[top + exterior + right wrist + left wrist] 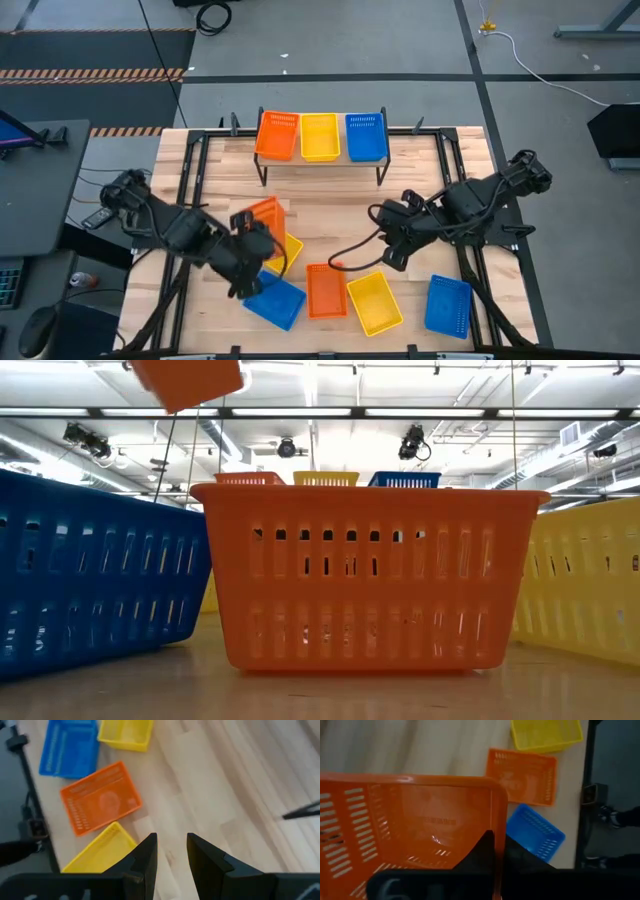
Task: Stack baskets on shelf by color
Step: Stack the left orange bin on top of the orange bin on the shelf
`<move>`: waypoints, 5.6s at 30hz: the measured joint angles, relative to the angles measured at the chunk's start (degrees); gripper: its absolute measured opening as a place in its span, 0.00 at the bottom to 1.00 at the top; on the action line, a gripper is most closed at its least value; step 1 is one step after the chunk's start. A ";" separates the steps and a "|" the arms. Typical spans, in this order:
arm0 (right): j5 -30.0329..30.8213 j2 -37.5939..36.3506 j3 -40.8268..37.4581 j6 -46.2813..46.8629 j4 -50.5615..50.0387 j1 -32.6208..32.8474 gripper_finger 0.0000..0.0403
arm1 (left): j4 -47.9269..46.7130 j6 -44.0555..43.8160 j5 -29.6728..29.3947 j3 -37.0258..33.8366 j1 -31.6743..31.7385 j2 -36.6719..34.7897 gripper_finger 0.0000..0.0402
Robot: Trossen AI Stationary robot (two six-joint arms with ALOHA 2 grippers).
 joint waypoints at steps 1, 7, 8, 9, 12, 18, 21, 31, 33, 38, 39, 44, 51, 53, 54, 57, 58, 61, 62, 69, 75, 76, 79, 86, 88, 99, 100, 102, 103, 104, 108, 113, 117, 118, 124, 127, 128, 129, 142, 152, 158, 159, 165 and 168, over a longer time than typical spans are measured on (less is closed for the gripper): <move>0.12 0.00 0.00 1.37 -0.04 -0.46 0.28 | -0.34 1.42 -0.12 0.89 0.88 -0.01 0.01; 0.86 0.00 0.00 3.57 1.57 -2.57 0.28 | -2.79 10.75 -3.05 6.54 5.10 -0.04 0.01; 0.70 0.00 0.00 3.95 1.59 -2.95 0.28 | -3.71 12.33 -3.13 7.38 5.95 -0.04 0.01; 0.68 0.00 0.00 4.45 1.59 -3.30 0.28 | -4.84 13.82 -3.13 8.13 6.85 -0.04 0.01; 0.08 0.00 0.00 5.08 1.59 -4.20 0.28 | -7.77 18.72 -4.05 9.64 10.06 -0.04 0.01; -0.34 0.00 0.00 6.33 2.04 -5.87 0.28 | -8.30 31.73 -5.49 9.75 18.85 -0.02 0.02; -1.12 0.00 0.00 6.20 2.45 -6.70 0.28 | -6.58 39.54 -4.03 9.75 24.32 0.24 0.02; -1.87 0.00 0.00 5.33 2.42 -7.04 0.28 | -5.90 58.14 6.25 9.73 42.00 0.50 0.02; -1.87 0.00 0.02 5.10 2.42 -7.04 0.28 | -5.90 61.38 8.49 9.73 44.59 0.50 0.02; -1.72 -0.01 0.01 4.99 2.40 -7.23 0.28 | -5.64 67.60 12.59 9.73 48.90 0.50 0.02; -1.60 -0.02 0.02 4.97 2.40 -7.23 0.28 | -5.60 68.65 13.54 9.73 49.60 0.50 0.02; -1.22 -0.02 0.02 4.43 2.35 -7.23 0.28 | -6.52 70.88 16.51 9.70 52.19 2.23 0.02; -1.22 -0.02 0.02 3.88 2.35 -7.30 0.28 | -10.74 72.41 17.75 9.68 53.18 6.32 0.02; -1.22 -0.04 0.02 3.88 2.35 -7.30 0.28 | -10.74 72.81 17.76 9.68 53.29 7.07 0.02; -1.22 -0.04 0.02 3.88 2.35 -7.30 0.28 | -10.88 73.30 17.82 9.68 53.45 7.33 0.02; -1.22 -0.04 0.02 3.88 2.37 -7.30 0.28 | -11.17 73.90 14.76 9.68 53.96 8.40 0.02; -1.22 -0.04 0.02 3.91 2.37 -7.29 0.28 | -11.15 73.92 13.32 9.66 54.42 8.64 0.02; -1.22 -0.04 0.04 4.05 2.42 -7.28 0.28 | -11.06 73.52 10.59 9.66 55.35 9.17 0.02; -1.24 -0.04 0.03 4.05 2.38 -7.28 0.28 | -11.19 73.34 10.59 9.66 55.84 9.29 0.02; -0.89 -0.05 0.04 3.88 2.12 -7.28 0.28 | -11.10 72.01 10.39 9.66 56.35 9.42 0.02; 0.56 -0.05 0.04 3.58 2.11 -7.29 0.28 | -10.58 71.89 10.40 9.64 55.98 10.41 0.03; 0.70 -0.04 0.04 3.50 2.11 -7.30 0.28 | -10.25 71.90 10.46 9.64 55.98 10.46 0.03; 0.73 -0.04 0.04 3.44 1.98 -7.28 0.28 | -9.44 71.98 10.56 9.68 55.98 10.92 0.04; 0.83 -0.04 0.04 3.05 1.43 -7.28 0.28 | -8.58 73.23 10.62 9.64 56.02 12.09 0.06; 1.58 -0.04 0.04 3.74 0.48 -7.28 0.28 | -8.54 73.28 10.60 9.64 56.02 12.42 0.06; 3.93 -0.04 0.04 5.30 -0.21 -7.28 0.28 | -7.98 72.06 10.60 9.64 56.02 12.50 0.06; 3.94 -0.04 0.04 5.30 -0.21 -7.28 0.28 | -8.00 72.12 10.60 9.64 56.02 12.50 0.06; 3.94 -0.04 0.04 5.26 -0.12 -7.28 0.28 | -7.96 72.32 10.60 9.64 56.02 12.50 0.07; 3.94 -0.04 0.04 5.29 -0.13 -7.28 0.28 | -7.92 72.32 10.60 9.64 56.02 12.50 0.07; 3.94 -0.04 0.04 5.39 -0.14 -7.28 0.28 | -7.93 72.32 10.60 9.64 56.02 12.50 0.09; 4.58 -0.04 0.04 6.19 -0.14 -7.23 0.28 | -7.91 72.20 10.58 9.64 56.40 12.50 0.17; 4.91 -0.04 0.04 6.46 -0.14 -7.15 0.28 | -7.83 71.37 9.98 9.64 57.05 12.50 0.30; 4.81 -0.04 0.04 6.46 -0.14 -7.15 0.28 | -7.53 70.35 9.05 9.64 57.05 12.50 0.36; 4.81 -0.04 0.04 6.46 -0.14 -7.15 0.28 | -7.57 70.15 9.05 9.64 57.05 12.50 0.37; 4.15 -0.04 0.04 6.48 -0.15 -7.15 0.28 | -5.44 69.91 8.83 9.64 57.05 12.50 0.39; 3.72 -0.04 0.04 6.20 -0.16 -7.10 0.28 | -4.90 68.83 8.82 9.64 56.89 12.50 0.35; 3.72 -0.04 0.04 6.20 -0.16 -7.08 0.28 | -4.90 68.81 8.82 9.64 56.80 12.50 0.33; 3.72 -0.04 0.04 6.18 -0.16 -7.08 0.28 | -4.95 68.83 8.83 9.64 56.59 12.50 0.31; 3.70 -0.04 0.04 2.08 -0.21 -7.08 0.28 | -5.44 67.36 9.03 9.64 56.22 12.50 0.03; 3.60 -0.04 0.04 -0.09 0.54 -7.70 0.28 | -4.63 65.28 9.56 9.64 55.96 12.48 0.05; 2.16 -0.04 0.04 -0.61 0.95 -8.82 0.28 | -4.58 62.01 11.20 9.64 56.02 12.48 0.11; 1.72 -0.04 0.04 -0.62 1.21 -9.06 0.28 | -4.54 61.37 11.19 9.64 56.02 12.48 0.13; -0.82 -0.04 0.04 -0.62 1.65 -9.62 0.28 | -4.47 59.66 11.23 9.64 56.02 12.48 0.25; -0.89 -0.04 0.04 -0.62 1.67 -9.62 0.28 | -4.60 58.26 11.23 9.64 56.02 12.48 0.29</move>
